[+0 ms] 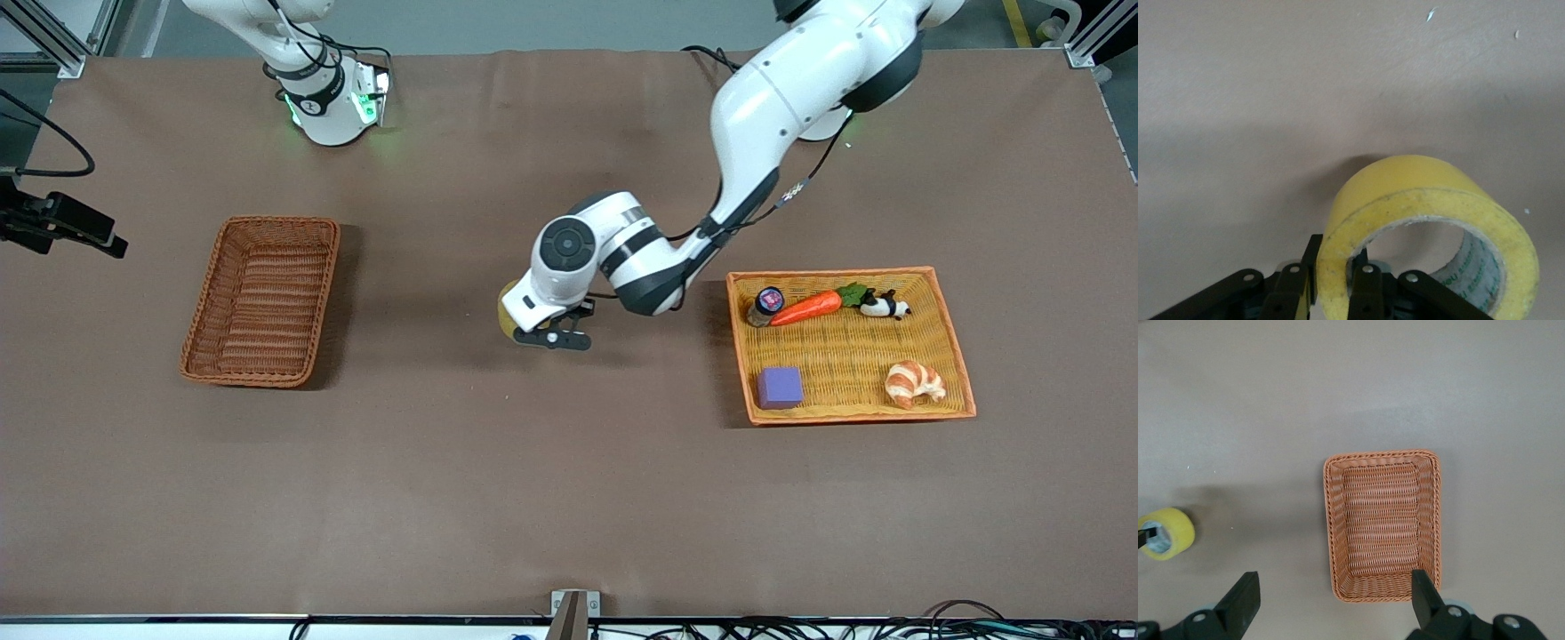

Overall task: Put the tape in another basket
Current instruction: 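Set the tape down while the right gripper reaches toward it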

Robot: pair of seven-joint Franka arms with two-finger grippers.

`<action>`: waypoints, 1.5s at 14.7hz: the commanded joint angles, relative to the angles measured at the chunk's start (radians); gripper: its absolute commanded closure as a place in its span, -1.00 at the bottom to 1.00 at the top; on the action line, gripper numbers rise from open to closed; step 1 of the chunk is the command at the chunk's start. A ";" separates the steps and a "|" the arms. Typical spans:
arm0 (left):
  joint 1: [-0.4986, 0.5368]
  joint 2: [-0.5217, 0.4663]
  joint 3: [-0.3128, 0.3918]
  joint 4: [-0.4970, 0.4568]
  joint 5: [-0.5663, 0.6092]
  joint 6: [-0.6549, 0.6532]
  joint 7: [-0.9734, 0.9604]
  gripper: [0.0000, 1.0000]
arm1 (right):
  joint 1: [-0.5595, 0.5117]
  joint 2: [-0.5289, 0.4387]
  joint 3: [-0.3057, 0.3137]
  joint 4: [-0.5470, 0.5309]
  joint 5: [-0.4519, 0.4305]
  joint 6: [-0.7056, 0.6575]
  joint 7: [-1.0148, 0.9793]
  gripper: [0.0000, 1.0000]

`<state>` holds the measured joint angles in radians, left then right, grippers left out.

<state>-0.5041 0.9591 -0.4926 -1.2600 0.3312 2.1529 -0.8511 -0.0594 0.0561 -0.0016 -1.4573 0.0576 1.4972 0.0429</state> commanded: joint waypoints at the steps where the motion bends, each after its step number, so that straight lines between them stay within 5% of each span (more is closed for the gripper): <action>1: -0.112 0.029 0.109 0.087 0.016 0.024 0.001 0.38 | -0.010 -0.007 0.009 -0.009 -0.013 -0.003 -0.011 -1.00; 2: -0.131 0.029 0.140 0.085 0.014 0.069 -0.011 -0.05 | -0.008 -0.007 0.009 -0.008 -0.013 -0.003 -0.011 -1.00; 4: -0.126 0.014 0.151 0.080 0.005 0.077 -0.070 -0.54 | -0.010 -0.007 0.009 -0.008 -0.013 -0.003 -0.011 -1.00; 8: -0.059 -0.119 0.154 0.056 -0.050 -0.069 -0.109 -1.00 | -0.007 -0.007 0.009 -0.008 -0.012 -0.002 -0.009 -1.00; 11: 0.041 -0.245 0.148 0.042 -0.052 -0.243 -0.050 -1.00 | 0.035 0.002 0.014 -0.006 0.001 0.034 0.003 -1.00; 14: 0.154 -0.360 0.152 -0.044 -0.096 -0.257 0.090 -1.00 | 0.122 0.057 0.032 -0.008 0.005 0.080 0.034 -1.00; 18: 0.294 -0.512 0.161 -0.169 -0.182 -0.257 0.239 -1.00 | 0.219 0.203 0.141 -0.009 0.005 0.191 0.208 -1.00; 22: 0.403 -0.690 0.167 -0.274 -0.212 -0.262 0.374 -1.00 | 0.286 0.309 0.224 -0.142 -0.018 0.488 0.368 -1.00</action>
<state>-0.1363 0.4116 -0.3338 -1.4079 0.1460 1.8832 -0.5493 0.2084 0.3420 0.1972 -1.5189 0.0579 1.8634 0.3584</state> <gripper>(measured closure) 0.000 0.000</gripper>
